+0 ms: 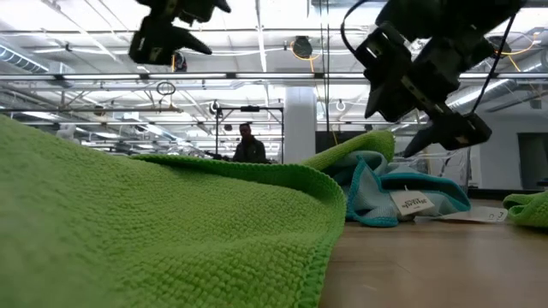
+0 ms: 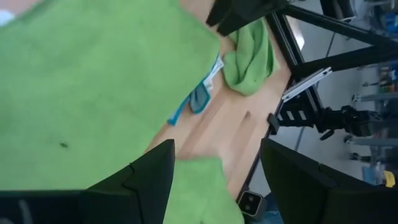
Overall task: Sort microfiber towel by color & place in baskets
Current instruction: Fold the top green towel
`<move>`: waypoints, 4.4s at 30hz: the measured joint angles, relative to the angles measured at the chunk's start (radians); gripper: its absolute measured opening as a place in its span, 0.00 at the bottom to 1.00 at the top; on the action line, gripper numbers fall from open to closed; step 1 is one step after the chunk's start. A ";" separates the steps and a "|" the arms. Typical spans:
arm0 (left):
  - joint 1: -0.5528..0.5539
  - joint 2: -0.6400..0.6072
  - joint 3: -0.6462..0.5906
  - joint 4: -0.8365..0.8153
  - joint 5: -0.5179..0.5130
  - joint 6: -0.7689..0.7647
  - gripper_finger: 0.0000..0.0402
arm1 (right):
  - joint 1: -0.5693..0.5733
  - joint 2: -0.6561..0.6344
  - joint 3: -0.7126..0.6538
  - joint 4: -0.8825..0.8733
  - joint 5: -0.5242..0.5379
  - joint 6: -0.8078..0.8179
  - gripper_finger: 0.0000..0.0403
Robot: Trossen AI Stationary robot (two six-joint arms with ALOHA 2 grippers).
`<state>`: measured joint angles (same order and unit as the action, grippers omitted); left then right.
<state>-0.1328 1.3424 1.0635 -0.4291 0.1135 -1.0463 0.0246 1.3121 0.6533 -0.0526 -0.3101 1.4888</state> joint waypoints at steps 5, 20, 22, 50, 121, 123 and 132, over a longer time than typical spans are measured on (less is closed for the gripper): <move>0.011 0.098 0.130 -0.014 0.003 0.161 0.59 | 0.000 0.000 -0.099 0.220 0.021 0.076 0.70; 0.022 0.261 0.337 -0.065 -0.073 0.381 0.60 | 0.056 0.046 -0.129 0.308 0.049 0.175 0.63; 0.028 0.261 0.335 -0.071 -0.073 0.386 0.59 | 0.056 0.076 -0.128 0.339 0.046 0.175 0.62; 0.049 0.258 0.336 -0.130 -0.145 0.488 0.59 | 0.041 0.148 -0.125 0.550 -0.032 0.238 0.32; 0.041 0.258 0.335 -0.112 -0.283 0.578 0.60 | -0.018 0.186 -0.124 0.609 -0.057 0.214 0.10; 0.041 0.261 0.335 -0.093 -0.289 0.573 0.60 | -0.021 0.186 -0.124 0.614 -0.058 0.208 0.03; 0.044 0.338 0.329 -0.079 -0.254 0.434 0.60 | -0.024 0.185 -0.074 0.582 -0.110 0.177 0.01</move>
<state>-0.0887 1.6807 1.3929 -0.5082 -0.1410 -0.6127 0.0002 1.4975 0.5789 0.5296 -0.4200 1.6661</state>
